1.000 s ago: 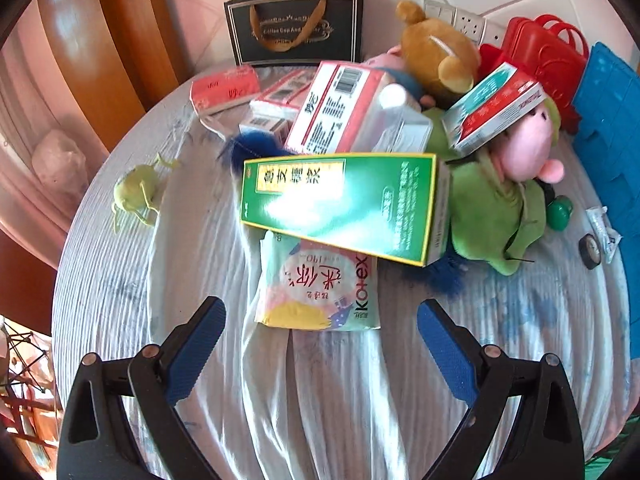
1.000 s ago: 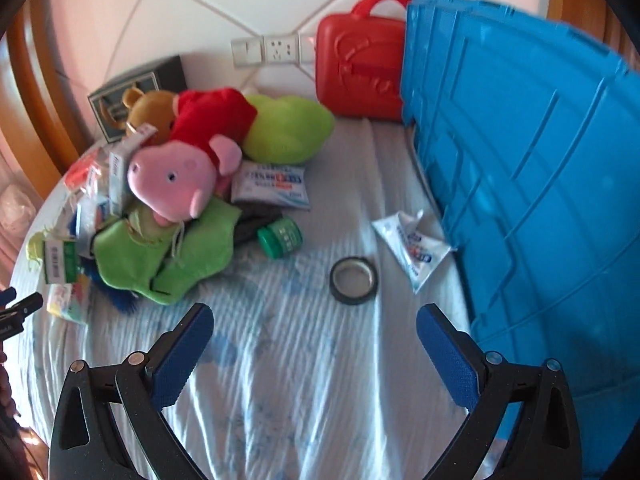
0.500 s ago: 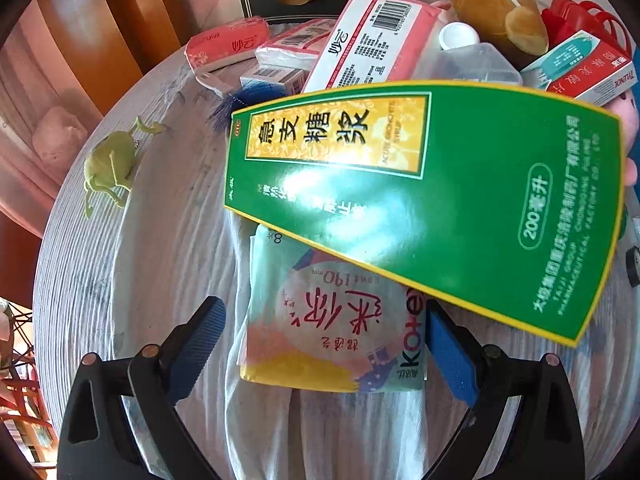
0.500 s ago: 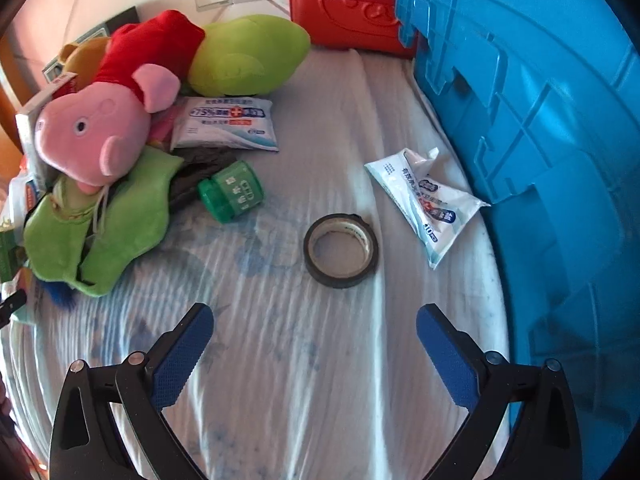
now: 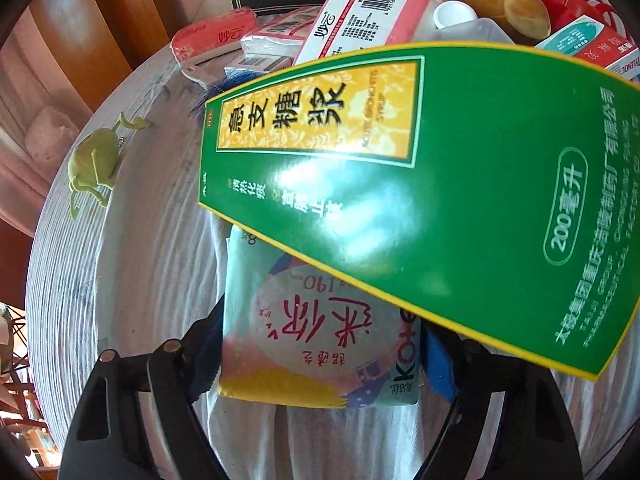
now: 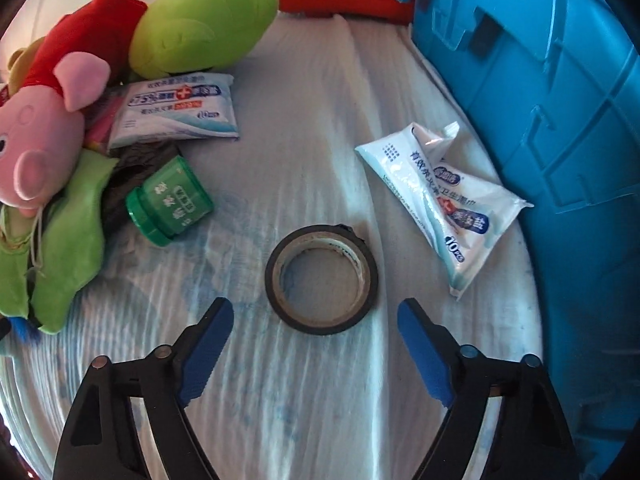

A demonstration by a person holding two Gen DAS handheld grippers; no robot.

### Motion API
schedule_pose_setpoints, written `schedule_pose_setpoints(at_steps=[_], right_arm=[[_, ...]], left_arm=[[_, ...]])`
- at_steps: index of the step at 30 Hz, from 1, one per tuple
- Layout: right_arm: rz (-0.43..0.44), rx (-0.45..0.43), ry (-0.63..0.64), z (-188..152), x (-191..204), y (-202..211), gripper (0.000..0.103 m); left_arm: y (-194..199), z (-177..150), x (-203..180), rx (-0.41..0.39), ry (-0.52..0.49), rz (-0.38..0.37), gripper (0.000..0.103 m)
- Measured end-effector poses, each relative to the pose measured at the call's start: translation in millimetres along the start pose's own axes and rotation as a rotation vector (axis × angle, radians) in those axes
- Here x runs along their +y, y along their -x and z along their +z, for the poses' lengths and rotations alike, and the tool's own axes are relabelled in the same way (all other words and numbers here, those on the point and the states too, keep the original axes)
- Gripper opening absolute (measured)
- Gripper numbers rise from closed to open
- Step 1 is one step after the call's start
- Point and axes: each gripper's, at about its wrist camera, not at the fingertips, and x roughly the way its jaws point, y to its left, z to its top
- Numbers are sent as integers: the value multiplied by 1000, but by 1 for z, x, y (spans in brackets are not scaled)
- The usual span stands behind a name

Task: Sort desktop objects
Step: 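Grasp the pink Kotex pad pack with the left tool while the right tool grasps the black tape roll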

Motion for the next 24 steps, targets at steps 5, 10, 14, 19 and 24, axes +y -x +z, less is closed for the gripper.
schedule_pose_setpoints(at_steps=[5,10,14,19,24], right_arm=[[-7,-14,20,1,0,2,56],[-3,-19,34,-5,1,10,54],[-2,-43,39,-11,3,27,43],[25,-42,64,-22,7,40,27],[63,-33,40,-38,12,43,32]], left_arm=[[3,-3,-1,-2,4,-2,79],[9,-12,2,0,12,-1,78],[16,-23,7,2,15,-12,78],[30,-38,3,-6,-4,-21,78],[43,-51,-13,-19,-43,-48,78]])
